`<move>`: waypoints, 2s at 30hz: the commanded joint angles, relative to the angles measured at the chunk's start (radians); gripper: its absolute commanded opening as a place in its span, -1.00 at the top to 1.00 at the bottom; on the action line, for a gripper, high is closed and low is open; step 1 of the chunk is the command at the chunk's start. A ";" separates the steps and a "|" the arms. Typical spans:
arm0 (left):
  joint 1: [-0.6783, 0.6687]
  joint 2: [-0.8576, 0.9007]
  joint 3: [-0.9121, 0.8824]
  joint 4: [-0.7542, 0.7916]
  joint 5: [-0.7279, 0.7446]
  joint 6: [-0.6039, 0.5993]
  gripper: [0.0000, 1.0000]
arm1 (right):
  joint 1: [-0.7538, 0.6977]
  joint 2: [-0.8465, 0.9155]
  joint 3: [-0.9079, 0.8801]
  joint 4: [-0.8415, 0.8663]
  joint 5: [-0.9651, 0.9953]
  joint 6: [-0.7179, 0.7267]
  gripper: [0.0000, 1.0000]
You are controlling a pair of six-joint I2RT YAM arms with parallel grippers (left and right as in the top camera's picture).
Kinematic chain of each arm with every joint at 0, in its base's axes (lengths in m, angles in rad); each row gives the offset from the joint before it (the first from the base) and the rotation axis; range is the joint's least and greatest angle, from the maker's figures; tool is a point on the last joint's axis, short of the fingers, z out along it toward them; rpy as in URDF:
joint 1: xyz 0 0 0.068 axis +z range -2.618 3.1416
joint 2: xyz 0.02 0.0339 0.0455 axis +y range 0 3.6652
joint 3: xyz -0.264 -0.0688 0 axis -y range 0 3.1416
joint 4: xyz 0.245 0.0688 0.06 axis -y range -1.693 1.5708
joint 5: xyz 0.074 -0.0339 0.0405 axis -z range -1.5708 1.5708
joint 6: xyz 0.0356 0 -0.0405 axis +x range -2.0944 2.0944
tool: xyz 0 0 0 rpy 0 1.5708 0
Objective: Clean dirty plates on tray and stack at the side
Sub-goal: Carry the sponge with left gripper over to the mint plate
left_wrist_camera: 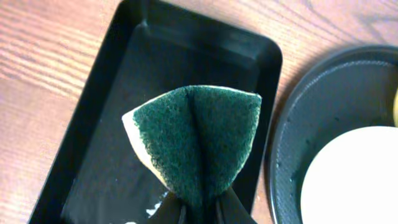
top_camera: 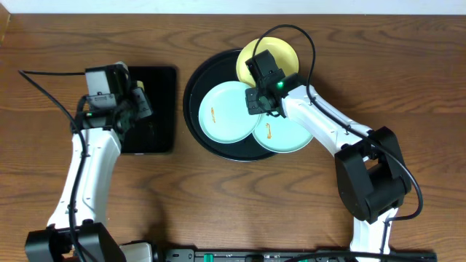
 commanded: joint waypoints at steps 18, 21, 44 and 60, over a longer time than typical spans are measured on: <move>-0.035 -0.005 -0.004 0.003 0.472 -0.075 0.86 | -0.013 -0.036 0.019 -0.142 -0.010 0.142 0.98; -0.059 -0.005 0.052 -0.098 0.466 -0.016 0.85 | -0.024 -0.035 0.019 -0.150 -0.011 0.110 0.98; -0.370 0.147 0.102 -0.060 0.167 -0.016 0.85 | -0.023 -0.039 0.021 0.044 -0.020 -0.182 0.98; -0.410 0.293 0.056 0.071 0.222 0.031 0.85 | -0.024 -0.039 0.021 0.037 -0.020 -0.180 0.98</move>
